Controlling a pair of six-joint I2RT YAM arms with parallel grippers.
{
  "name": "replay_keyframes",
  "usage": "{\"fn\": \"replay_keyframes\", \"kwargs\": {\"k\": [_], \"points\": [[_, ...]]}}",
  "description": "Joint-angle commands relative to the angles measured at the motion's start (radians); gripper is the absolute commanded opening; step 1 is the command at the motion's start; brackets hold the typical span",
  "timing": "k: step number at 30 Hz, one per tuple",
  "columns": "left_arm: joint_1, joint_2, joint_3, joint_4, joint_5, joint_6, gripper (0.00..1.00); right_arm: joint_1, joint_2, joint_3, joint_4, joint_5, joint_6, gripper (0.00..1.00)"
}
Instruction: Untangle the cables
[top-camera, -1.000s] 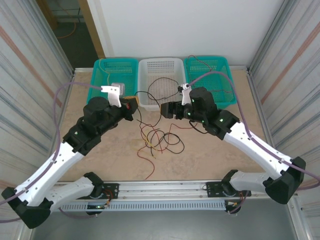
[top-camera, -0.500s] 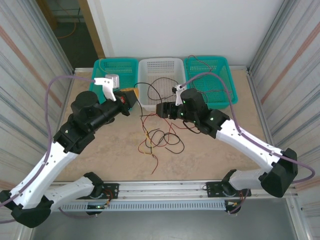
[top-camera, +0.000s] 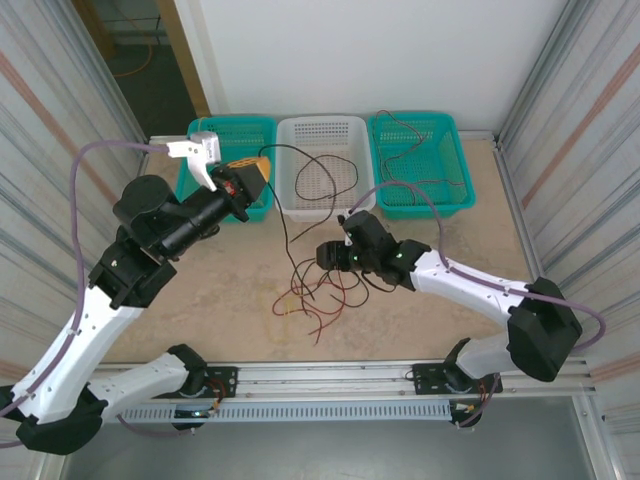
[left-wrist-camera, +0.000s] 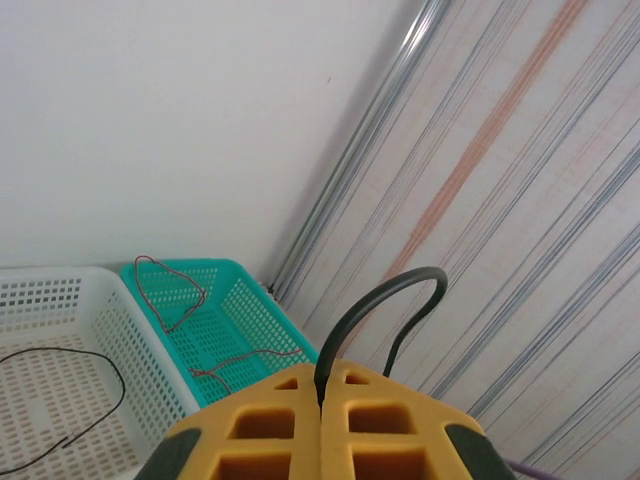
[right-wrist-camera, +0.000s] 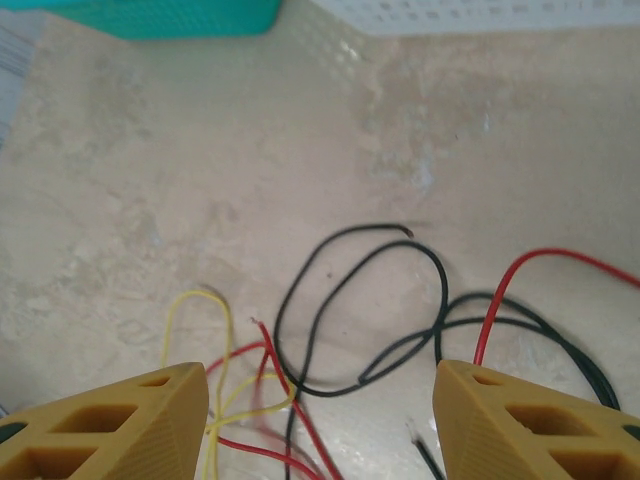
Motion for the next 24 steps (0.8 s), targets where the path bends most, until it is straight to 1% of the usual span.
{"fn": "replay_keyframes", "kwargs": {"k": [1, 3, 7, 13, 16, 19, 24], "points": [[0.015, 0.012, 0.04, 0.064, -0.007, -0.021, 0.0, 0.01, 0.004, -0.014, 0.025, 0.038, 0.034, 0.6], [0.019, 0.031, 0.069, 0.046, -0.032, -0.018, 0.0, 0.008, -0.016, -0.014, 0.007, 0.06, 0.024, 0.6], [0.05, 0.076, 0.099, 0.024, -0.078, -0.027, 0.0, -0.025, -0.136, -0.009, -0.056, 0.125, -0.013, 0.62], [0.156, 0.22, 0.135, 0.034, -0.002, -0.052, 0.0, -0.163, -0.371, -0.007, -0.196, 0.179, -0.035, 0.66], [0.21, 0.311, 0.152, 0.087, 0.064, -0.109, 0.0, -0.21, -0.456, -0.004, -0.251, 0.178, -0.048, 0.67], [0.228, 0.41, 0.215, 0.105, 0.106, -0.131, 0.0, -0.227, -0.493, -0.003, -0.3, 0.184, -0.045, 0.67], [0.232, 0.563, 0.329, 0.108, 0.105, -0.112, 0.0, -0.226, -0.516, -0.025, -0.32, 0.188, -0.023, 0.67]]}}
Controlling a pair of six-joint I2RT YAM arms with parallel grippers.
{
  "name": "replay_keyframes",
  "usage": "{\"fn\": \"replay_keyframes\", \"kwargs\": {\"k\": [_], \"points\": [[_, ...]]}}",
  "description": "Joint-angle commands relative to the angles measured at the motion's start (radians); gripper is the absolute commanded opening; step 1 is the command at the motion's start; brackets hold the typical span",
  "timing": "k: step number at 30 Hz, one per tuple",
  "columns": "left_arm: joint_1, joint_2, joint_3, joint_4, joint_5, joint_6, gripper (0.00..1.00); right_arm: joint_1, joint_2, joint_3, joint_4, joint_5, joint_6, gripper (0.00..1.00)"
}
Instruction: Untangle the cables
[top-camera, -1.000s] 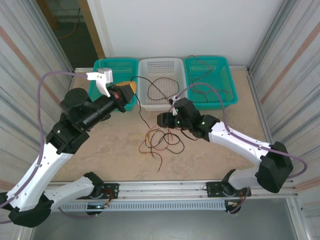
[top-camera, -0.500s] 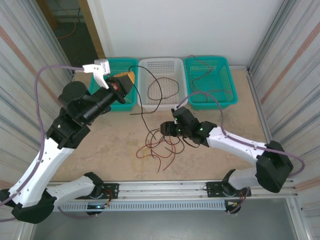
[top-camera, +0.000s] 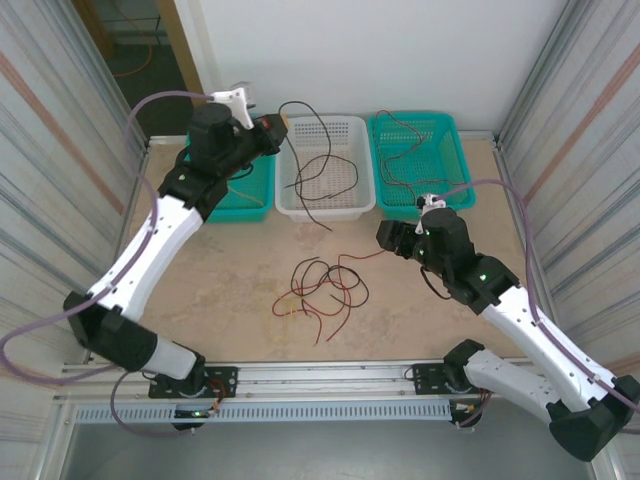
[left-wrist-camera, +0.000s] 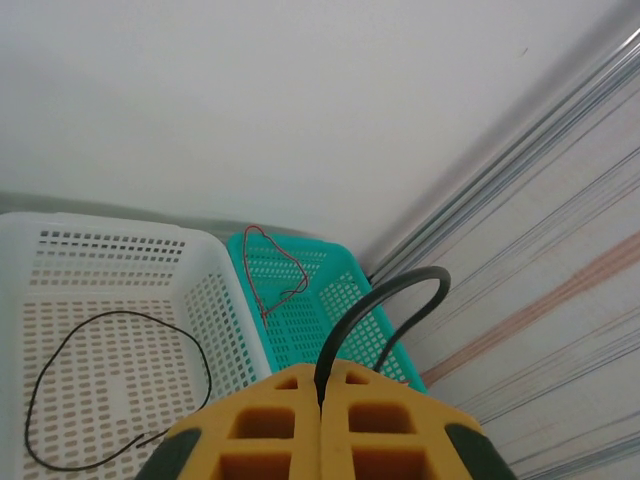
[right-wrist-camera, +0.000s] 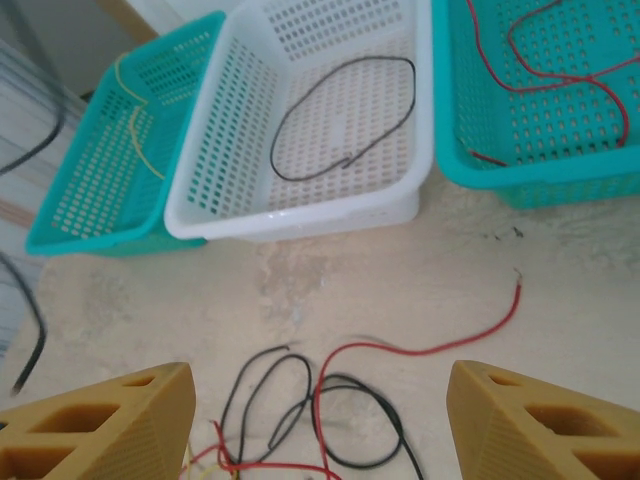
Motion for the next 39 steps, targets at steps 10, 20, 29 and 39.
{"fn": "replay_keyframes", "kwargs": {"k": [10, 20, 29, 39], "points": [[0.006, 0.244, 0.166, 0.07, 0.042, -0.006, 0.0, -0.002, -0.021, -0.012, -0.059, 0.022, 0.0, 0.67], [0.006, 0.345, 0.248, 0.05, -0.005, 0.033, 0.24, -0.002, -0.03, -0.007, -0.07, 0.025, -0.004, 0.67], [-0.007, 0.314, 0.268, 0.024, 0.003, 0.05, 0.63, 0.003, -0.029, 0.03, -0.079, 0.021, -0.008, 0.67], [-0.053, -0.163, -0.16, -0.067, -0.04, 0.097, 0.65, 0.084, 0.039, 0.065, -0.052, 0.012, 0.001, 0.67]]}}
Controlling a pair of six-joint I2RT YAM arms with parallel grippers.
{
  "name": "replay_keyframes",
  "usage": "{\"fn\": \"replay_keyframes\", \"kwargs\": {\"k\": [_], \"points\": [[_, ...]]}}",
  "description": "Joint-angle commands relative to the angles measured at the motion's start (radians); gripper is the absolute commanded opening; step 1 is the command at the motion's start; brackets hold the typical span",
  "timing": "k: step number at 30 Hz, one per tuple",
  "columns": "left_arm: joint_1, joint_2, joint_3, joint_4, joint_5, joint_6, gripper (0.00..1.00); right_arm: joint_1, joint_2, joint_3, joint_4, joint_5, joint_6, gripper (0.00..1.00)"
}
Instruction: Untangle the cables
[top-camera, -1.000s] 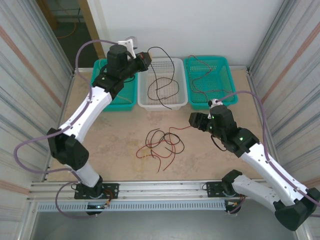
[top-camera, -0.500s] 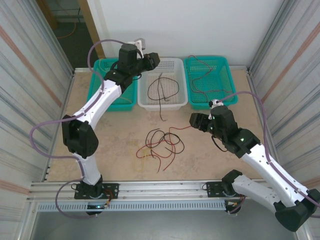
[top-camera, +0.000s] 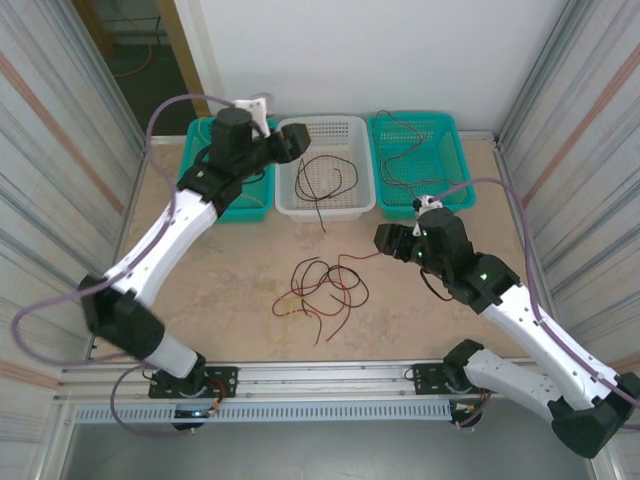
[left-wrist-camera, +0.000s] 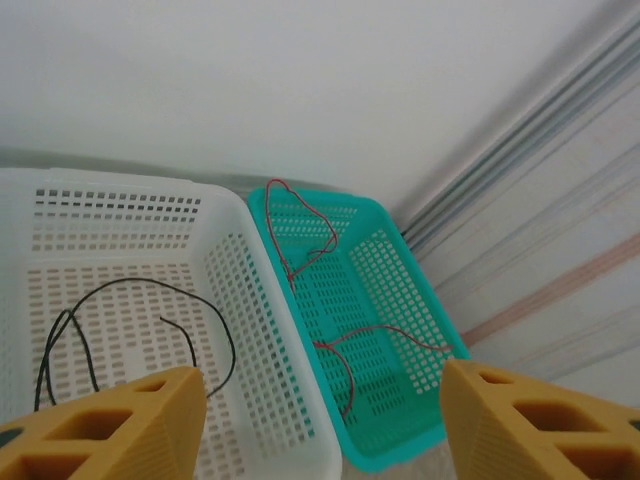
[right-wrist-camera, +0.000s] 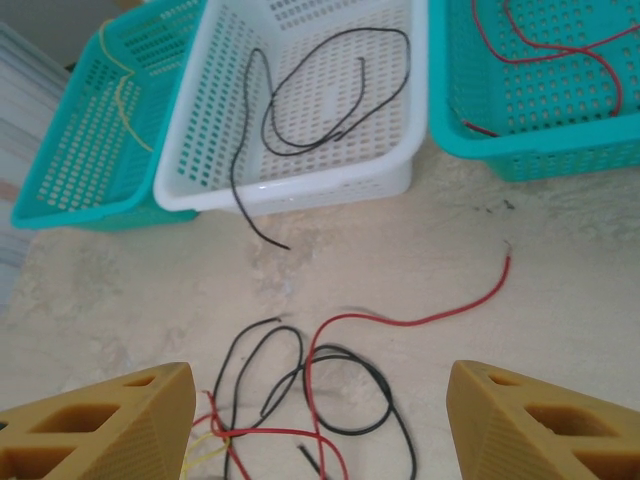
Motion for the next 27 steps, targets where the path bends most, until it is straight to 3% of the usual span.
{"fn": "replay_keyframes", "kwargs": {"k": [1, 5, 14, 18, 27], "points": [[-0.022, -0.201, -0.129, -0.055, -0.021, 0.039, 0.65, 0.043, 0.036, 0.029, 0.003, 0.015, 0.006, 0.67], [-0.05, -0.385, -0.287, -0.188, -0.036, 0.048, 0.65, 0.087, 0.097, 0.058, 0.01, 0.01, 0.007, 0.67], [-0.078, -0.719, -0.641, -0.383, -0.046, -0.028, 0.65, 0.101, 0.416, 0.189, 0.096, -0.05, -0.054, 0.67], [-0.1, -0.763, -0.786, -0.382, -0.054, -0.082, 0.64, 0.085, 0.588, 0.334, 0.082, -0.036, -0.11, 0.66], [-0.127, -0.74, -0.941, -0.275, -0.043, -0.166, 0.63, -0.033, 0.983, 0.655, 0.058, -0.172, -0.159, 0.58]]}}
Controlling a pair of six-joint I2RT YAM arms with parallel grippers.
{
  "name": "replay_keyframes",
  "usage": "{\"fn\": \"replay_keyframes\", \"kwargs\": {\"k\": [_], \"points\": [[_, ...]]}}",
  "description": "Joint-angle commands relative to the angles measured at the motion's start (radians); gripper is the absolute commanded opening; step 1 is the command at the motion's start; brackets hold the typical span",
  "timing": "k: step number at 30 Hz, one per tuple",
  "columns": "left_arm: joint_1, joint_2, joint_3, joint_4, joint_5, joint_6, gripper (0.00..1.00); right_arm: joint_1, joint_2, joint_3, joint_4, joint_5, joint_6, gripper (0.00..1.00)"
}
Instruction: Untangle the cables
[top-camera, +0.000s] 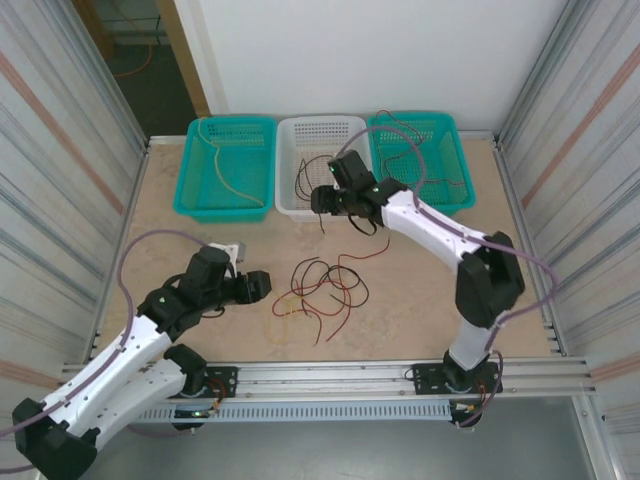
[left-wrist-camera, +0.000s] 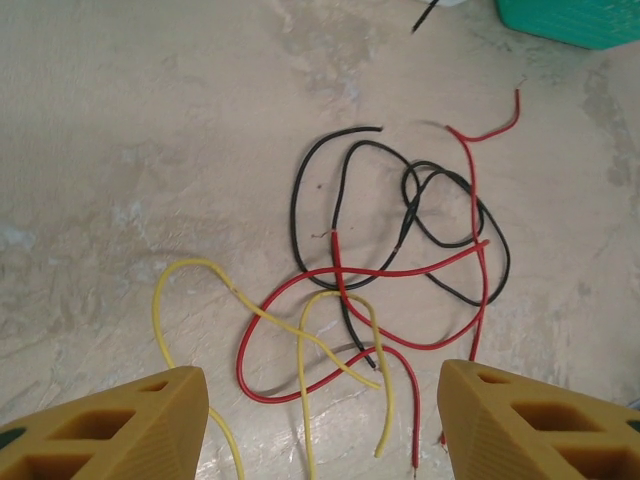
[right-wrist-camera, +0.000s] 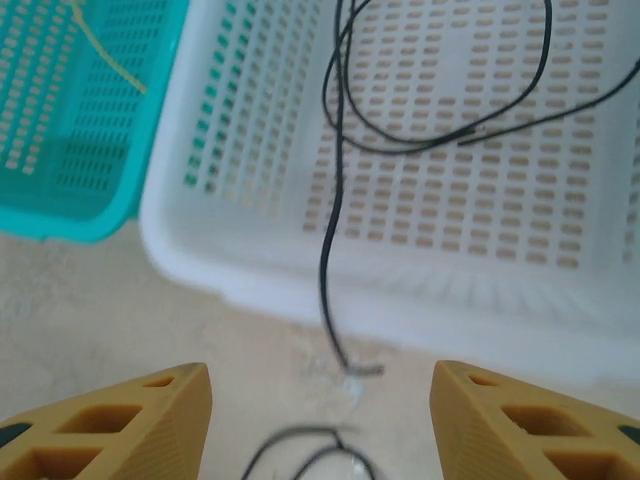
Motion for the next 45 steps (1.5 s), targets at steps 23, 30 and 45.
{"fn": "replay_keyframes", "kwargs": {"k": [23, 30, 45], "points": [[-0.057, 0.03, -0.053, 0.021, -0.06, -0.102, 0.6, -0.132, 0.39, 0.419, -0.001, -0.181, -0.077, 0.0], [-0.115, 0.111, -0.032, 0.058, -0.098, -0.114, 0.6, -0.173, 0.463, 0.616, -0.043, -0.196, -0.067, 0.28], [-0.165, 0.338, -0.005, 0.214, -0.069, -0.065, 0.58, -0.033, -0.269, -0.166, -0.027, 0.004, -0.113, 0.62]]}}
